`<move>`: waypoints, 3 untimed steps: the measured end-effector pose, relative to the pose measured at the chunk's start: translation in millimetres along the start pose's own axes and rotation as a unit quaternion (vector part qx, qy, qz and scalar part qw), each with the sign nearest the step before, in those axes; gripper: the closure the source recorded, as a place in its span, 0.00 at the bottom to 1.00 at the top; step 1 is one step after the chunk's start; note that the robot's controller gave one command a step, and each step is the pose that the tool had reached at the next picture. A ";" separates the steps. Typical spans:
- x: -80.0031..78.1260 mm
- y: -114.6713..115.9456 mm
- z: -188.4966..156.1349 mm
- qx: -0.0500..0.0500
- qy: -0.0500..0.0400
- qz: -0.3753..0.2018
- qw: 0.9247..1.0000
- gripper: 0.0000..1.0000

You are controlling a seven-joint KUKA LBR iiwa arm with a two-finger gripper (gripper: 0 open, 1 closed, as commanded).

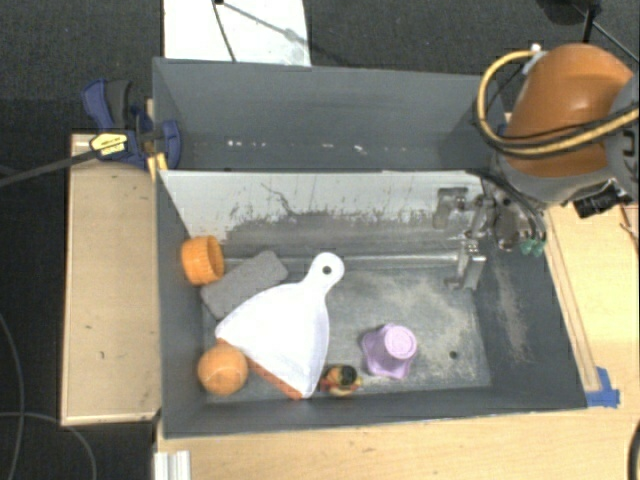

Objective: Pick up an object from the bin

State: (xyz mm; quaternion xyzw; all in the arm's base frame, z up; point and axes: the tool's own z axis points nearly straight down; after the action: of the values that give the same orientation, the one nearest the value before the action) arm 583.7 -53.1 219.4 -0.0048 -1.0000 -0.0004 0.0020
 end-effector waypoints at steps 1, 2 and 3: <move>-1.4 0.2 -4.9 0.000 -0.004 -0.001 1.000 0.00; 30.2 15.3 39.7 0.001 -0.006 -0.037 0.999 0.00; 40.6 24.8 105.8 0.001 -0.006 -0.082 0.997 0.00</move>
Offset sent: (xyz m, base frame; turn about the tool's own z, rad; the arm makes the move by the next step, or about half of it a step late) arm -0.0739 0.0369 -0.1008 -0.1618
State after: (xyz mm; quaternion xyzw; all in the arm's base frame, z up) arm 542.9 -27.9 113.8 0.0768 -0.9970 0.0002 -0.0036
